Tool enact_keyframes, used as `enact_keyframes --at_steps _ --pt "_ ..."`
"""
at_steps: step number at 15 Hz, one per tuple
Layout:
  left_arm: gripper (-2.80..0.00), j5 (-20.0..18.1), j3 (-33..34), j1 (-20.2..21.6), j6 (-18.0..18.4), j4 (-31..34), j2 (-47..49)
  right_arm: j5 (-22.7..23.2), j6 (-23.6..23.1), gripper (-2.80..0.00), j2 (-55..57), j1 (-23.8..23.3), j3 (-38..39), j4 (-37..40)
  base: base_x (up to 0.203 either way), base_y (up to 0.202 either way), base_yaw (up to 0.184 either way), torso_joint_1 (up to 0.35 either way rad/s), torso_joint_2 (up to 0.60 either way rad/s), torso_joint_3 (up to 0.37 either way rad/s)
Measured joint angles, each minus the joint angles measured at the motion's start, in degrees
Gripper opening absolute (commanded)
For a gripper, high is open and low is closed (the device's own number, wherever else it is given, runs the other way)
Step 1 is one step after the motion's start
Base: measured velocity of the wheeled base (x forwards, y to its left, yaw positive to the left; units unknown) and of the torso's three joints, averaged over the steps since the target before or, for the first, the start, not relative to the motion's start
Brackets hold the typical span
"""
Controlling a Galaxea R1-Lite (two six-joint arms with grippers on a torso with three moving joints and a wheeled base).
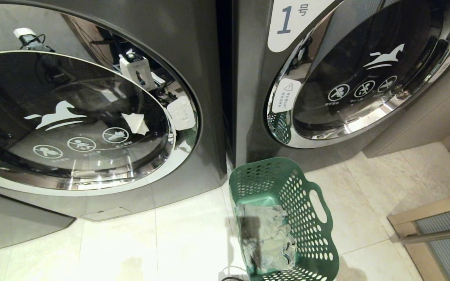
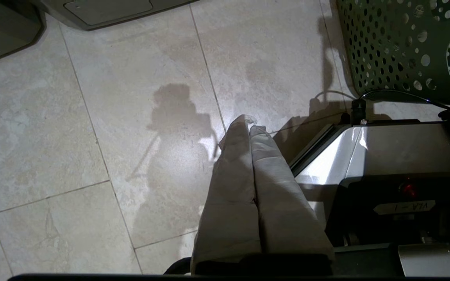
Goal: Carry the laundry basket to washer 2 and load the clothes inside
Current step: Open the lid of the washing machine
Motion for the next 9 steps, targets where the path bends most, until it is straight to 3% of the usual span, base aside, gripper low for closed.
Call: enact_keyframes --at_steps 2,5,9 --pt "-2.8 -0.42 -0.56 1.84 0.8 1.7 0.48 -0.16 0.26 -2.8 -0.29 -4.35 -0.06 0.27 0.0 0.0 0.0 0.0 0.0 0.0" --pt "-2.8 -1.48 -0.72 8.33 4.16 2.59 0.85 -0.26 1.03 -2.8 -2.03 -9.13 -0.01 0.38 0.0 0.0 0.0 0.0 0.0 0.0" --pt "-2.8 -1.99 -0.61 12.24 4.12 2.4 -0.77 0.2 1.54 -2.8 -8.2 -9.05 0.02 0.76 0.0 0.0 0.0 0.0 0.0 0.0"
